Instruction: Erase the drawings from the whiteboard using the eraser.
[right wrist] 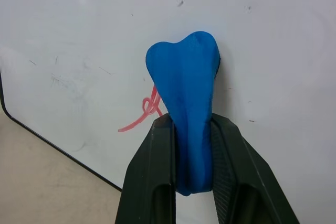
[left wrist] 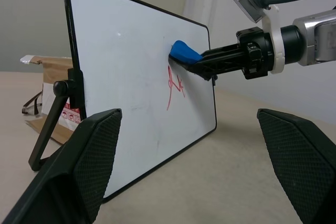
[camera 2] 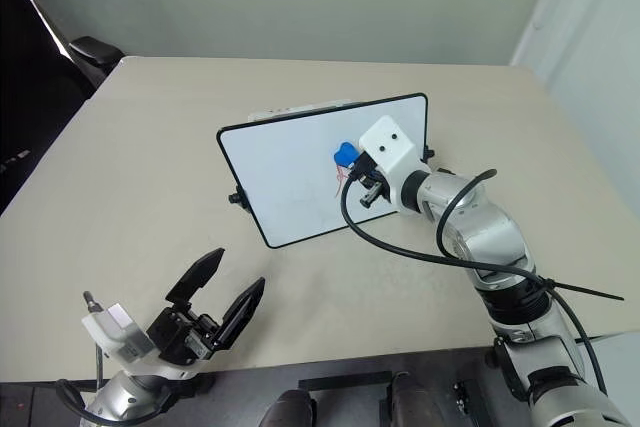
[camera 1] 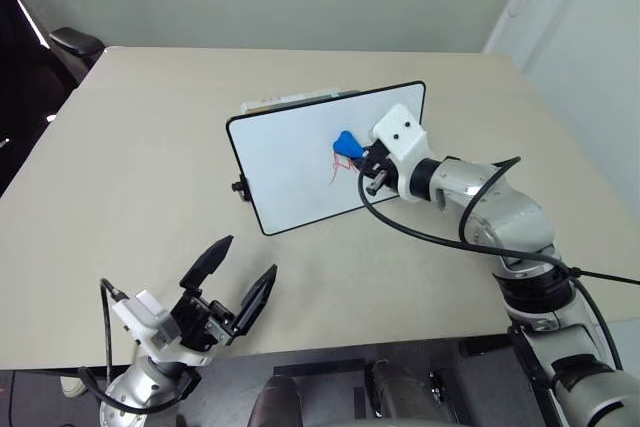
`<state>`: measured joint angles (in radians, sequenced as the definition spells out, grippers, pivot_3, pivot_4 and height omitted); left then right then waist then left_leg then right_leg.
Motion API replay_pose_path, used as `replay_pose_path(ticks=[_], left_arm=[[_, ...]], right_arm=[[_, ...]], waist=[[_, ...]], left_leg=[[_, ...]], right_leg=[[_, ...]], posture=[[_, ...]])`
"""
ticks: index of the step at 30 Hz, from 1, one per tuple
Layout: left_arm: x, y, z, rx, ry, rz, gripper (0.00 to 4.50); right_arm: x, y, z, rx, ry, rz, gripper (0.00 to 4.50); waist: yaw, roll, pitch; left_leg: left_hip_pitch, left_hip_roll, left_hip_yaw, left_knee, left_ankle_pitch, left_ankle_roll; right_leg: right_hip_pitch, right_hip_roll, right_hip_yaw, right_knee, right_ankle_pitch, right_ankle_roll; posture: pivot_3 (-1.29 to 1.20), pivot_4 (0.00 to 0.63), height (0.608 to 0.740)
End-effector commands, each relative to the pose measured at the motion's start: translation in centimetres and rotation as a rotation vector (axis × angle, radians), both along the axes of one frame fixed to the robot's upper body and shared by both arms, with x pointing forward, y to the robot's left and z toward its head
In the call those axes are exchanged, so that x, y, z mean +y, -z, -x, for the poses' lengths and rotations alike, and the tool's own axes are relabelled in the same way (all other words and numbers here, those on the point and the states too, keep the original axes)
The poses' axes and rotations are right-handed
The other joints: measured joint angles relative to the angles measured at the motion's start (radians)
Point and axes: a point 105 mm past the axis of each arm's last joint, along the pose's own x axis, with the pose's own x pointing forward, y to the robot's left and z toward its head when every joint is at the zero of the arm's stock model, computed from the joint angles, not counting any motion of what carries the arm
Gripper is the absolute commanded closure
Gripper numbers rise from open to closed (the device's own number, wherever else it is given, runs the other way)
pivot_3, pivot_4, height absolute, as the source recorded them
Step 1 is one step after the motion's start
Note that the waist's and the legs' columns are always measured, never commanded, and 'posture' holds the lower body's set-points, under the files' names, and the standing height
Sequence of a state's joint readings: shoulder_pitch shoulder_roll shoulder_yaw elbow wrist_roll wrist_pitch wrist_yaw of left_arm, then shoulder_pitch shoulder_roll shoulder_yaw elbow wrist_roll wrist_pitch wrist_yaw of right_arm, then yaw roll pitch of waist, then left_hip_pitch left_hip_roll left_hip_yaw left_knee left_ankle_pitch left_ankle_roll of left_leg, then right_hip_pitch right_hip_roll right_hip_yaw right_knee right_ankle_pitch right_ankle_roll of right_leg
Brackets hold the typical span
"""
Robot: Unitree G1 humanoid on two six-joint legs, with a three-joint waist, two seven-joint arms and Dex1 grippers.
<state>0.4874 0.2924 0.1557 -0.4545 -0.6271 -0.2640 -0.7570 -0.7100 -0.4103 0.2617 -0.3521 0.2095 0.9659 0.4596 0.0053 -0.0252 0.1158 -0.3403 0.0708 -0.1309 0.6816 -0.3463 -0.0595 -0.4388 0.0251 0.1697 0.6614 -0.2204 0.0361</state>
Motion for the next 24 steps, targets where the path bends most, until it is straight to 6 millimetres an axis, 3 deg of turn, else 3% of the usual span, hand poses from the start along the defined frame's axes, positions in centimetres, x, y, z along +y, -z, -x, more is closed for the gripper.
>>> replay_pose_path(ticks=[1,6,11,24], left_arm=[[-0.2,-1.1,0.4,-0.045,0.007,-0.002,0.0],[-0.2,-1.1,0.5,-0.046,0.006,-0.001,0.0],[0.0,-1.2,0.5,-0.045,0.0,0.0,0.0],[0.0,-1.1,0.7,-0.043,0.005,-0.003,0.0]], right_arm=[[-0.9,2.0,-0.4,0.043,0.033,0.025,4.01],[-2.1,5.1,-1.0,0.115,0.099,0.033,4.01],[-2.2,5.4,-0.8,0.126,0.102,0.023,4.01],[-0.5,-0.8,-0.9,-0.033,0.053,-0.046,4.01]], waist=[[0.001,0.0,0.0],[0.001,0.0,0.0],[-0.001,0.0,0.0],[-0.005,0.0,0.0]], left_leg=[[0.0,0.0,0.0,0.0,0.0,0.0],[0.001,0.0,0.0,0.001,0.001,-0.001],[0.001,0.0,0.0,0.0,0.001,-0.002],[0.0,0.0,0.0,0.0,0.001,-0.002]], right_leg=[[0.0,0.0,0.0,0.0,0.0,0.0],[0.0,0.0,0.0,0.0,0.001,0.001],[0.0,0.0,0.0,0.001,0.002,0.001],[-0.001,0.0,0.0,0.001,0.002,0.001]], posture=[[0.0,0.15,0.74],[0.0,0.15,0.74],[0.0,0.15,0.74],[0.0,0.15,0.74]])
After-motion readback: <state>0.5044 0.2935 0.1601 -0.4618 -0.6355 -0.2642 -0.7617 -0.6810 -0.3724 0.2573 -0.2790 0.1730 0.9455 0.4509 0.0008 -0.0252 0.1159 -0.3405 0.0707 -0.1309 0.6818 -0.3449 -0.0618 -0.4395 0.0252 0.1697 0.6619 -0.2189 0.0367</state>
